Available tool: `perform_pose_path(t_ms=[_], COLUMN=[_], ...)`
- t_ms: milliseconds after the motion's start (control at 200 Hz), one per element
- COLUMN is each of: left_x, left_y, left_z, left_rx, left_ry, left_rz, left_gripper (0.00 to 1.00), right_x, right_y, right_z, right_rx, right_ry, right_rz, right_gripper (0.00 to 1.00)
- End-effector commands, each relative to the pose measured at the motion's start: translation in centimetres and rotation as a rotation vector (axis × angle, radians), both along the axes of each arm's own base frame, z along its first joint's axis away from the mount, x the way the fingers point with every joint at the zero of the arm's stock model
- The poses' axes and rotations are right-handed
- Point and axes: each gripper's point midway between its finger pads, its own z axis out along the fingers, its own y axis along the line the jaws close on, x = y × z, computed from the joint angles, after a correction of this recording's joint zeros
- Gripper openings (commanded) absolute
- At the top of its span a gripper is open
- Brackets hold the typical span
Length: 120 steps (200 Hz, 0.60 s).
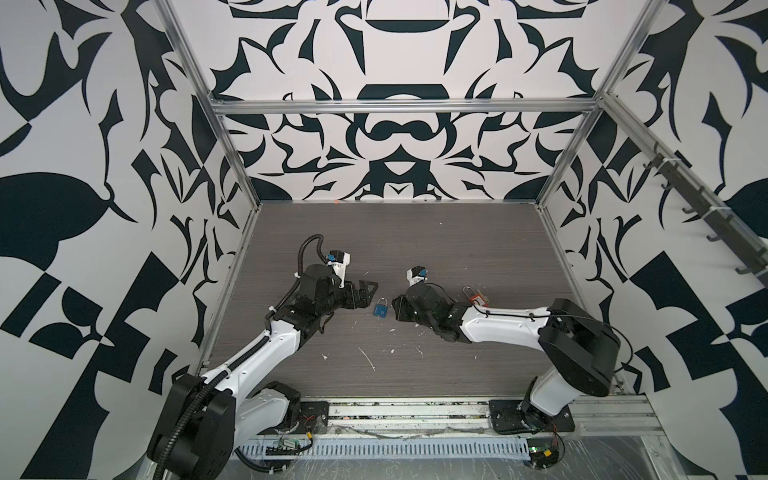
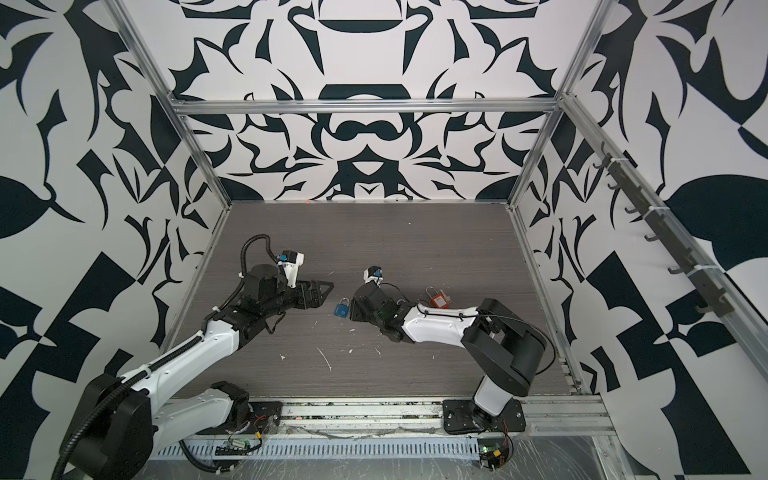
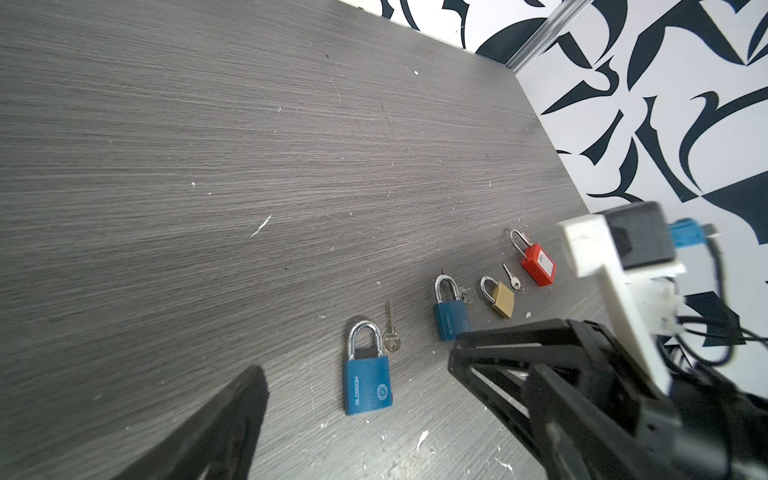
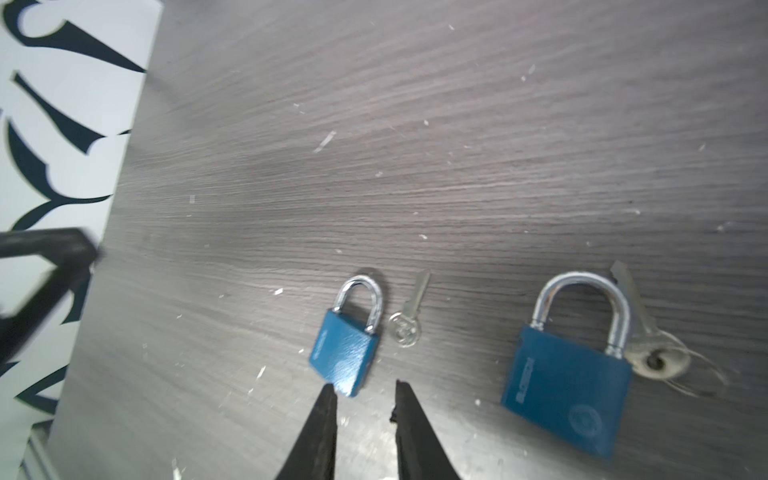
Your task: Lock with the key
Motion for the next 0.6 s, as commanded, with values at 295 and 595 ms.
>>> perform_pose_path(t_ms=[295, 595], left_x=[0.5, 1.2], left_y=[7.3, 13.8], left_z=[1.9, 5.2], left_rx=[0.137, 0.39], left_ry=[-0.19, -0.457], left_rz=[0.346, 0.606], left_gripper=[1.0, 1.0], right_x=[0.7, 4.2], right_y=[-0.6, -11.9], right_z=[9.6, 12.0], right_rx=[-0.201, -0.13], right_ry=[-0.403, -0.367], right_rz=[0.223, -0.042], right_gripper=[0.28, 0.98])
